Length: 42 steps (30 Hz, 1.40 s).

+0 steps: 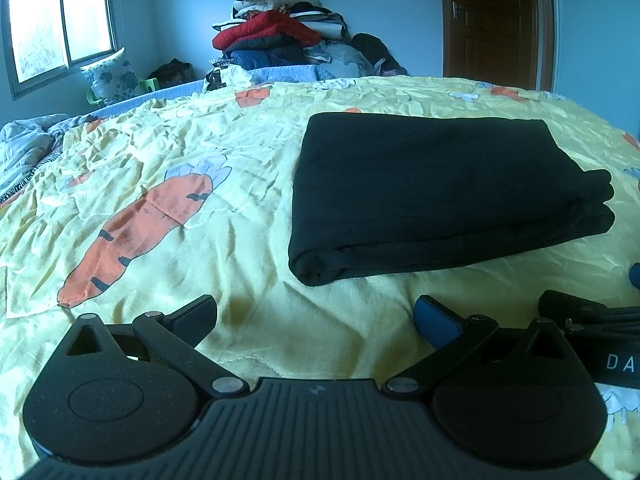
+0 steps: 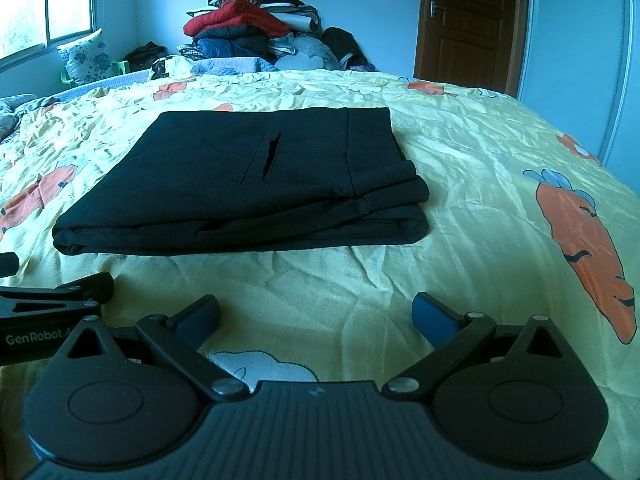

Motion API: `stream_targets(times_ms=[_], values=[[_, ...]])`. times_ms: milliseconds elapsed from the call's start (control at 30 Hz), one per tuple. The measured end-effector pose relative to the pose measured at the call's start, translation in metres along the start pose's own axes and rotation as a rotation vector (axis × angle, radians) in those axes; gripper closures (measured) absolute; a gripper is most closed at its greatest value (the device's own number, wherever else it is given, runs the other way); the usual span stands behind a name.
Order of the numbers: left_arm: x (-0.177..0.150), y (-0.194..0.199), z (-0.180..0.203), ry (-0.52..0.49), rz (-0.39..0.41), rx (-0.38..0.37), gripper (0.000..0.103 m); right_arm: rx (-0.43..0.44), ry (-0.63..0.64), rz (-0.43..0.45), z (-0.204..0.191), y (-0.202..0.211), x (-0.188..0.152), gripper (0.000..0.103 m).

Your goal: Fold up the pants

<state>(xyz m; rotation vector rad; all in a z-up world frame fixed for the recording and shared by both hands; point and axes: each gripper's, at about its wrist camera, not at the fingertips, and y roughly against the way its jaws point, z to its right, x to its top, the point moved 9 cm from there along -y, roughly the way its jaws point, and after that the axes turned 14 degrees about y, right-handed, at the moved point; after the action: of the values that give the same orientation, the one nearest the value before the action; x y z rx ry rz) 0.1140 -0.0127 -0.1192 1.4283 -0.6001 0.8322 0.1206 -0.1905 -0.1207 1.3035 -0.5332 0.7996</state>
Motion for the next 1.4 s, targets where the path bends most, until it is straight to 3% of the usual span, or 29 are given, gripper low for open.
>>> stream_targets(times_ms=[1400], values=[[0.0017, 0.0039, 0.0027, -0.046, 0.029, 0.037, 0.000, 0.001, 0.000, 0.002, -0.0001, 0.0001, 0.0001, 0.000]])
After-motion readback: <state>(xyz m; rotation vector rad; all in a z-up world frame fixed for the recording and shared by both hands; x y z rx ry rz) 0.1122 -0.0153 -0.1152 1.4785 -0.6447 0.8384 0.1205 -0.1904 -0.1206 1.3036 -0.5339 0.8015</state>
